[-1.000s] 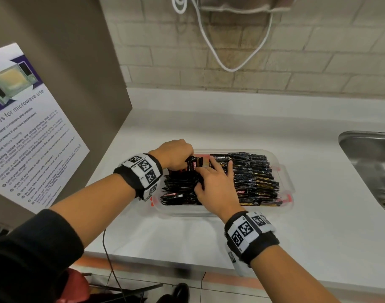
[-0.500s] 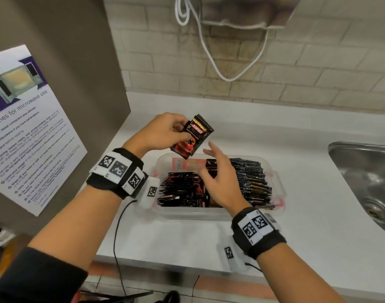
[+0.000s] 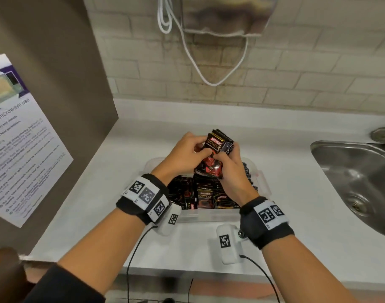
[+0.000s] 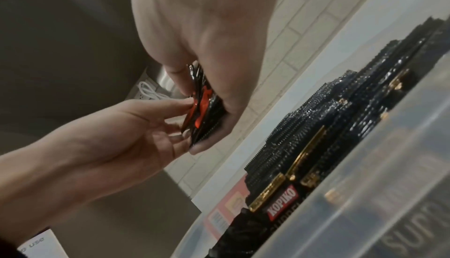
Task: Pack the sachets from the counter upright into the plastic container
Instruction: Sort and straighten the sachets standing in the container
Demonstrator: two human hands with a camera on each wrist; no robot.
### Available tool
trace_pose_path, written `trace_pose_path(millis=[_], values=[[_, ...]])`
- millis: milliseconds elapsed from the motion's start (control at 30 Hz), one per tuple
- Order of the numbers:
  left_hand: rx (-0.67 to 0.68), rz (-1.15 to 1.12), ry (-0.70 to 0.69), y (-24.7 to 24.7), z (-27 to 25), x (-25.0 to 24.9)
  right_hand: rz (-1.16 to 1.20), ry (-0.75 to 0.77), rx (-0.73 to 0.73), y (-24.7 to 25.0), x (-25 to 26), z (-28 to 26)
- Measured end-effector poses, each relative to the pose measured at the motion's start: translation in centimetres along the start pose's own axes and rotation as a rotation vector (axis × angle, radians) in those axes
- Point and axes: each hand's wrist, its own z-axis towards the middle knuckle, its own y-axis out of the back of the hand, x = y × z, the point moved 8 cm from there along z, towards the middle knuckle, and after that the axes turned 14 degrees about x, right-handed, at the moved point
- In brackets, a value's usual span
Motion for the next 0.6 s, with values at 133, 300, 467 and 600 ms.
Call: trace_pose_path(millis=[133, 300, 467, 600], values=[[-0.167, -0.026, -0.006, 0.3, 0.2, -0.4, -0.064, 0.035, -0.033, 1.2, 0.5, -0.4], [-0.205, -0.113, -0.026, 0.1, 0.6, -0.9, -0.065, 0.049, -0.085, 2.7, 0.9, -0.8], [-0.130, -0.277, 0.019, -1.0, 1.3, -0.4, 0.039, 0.034, -0.143, 4.1, 1.2, -1.0], [-0.062, -0.314, -0.046, -2.0, 1.1, -0.8, 0.049, 0.007, -0.142, 4.6, 1.0, -1.4]])
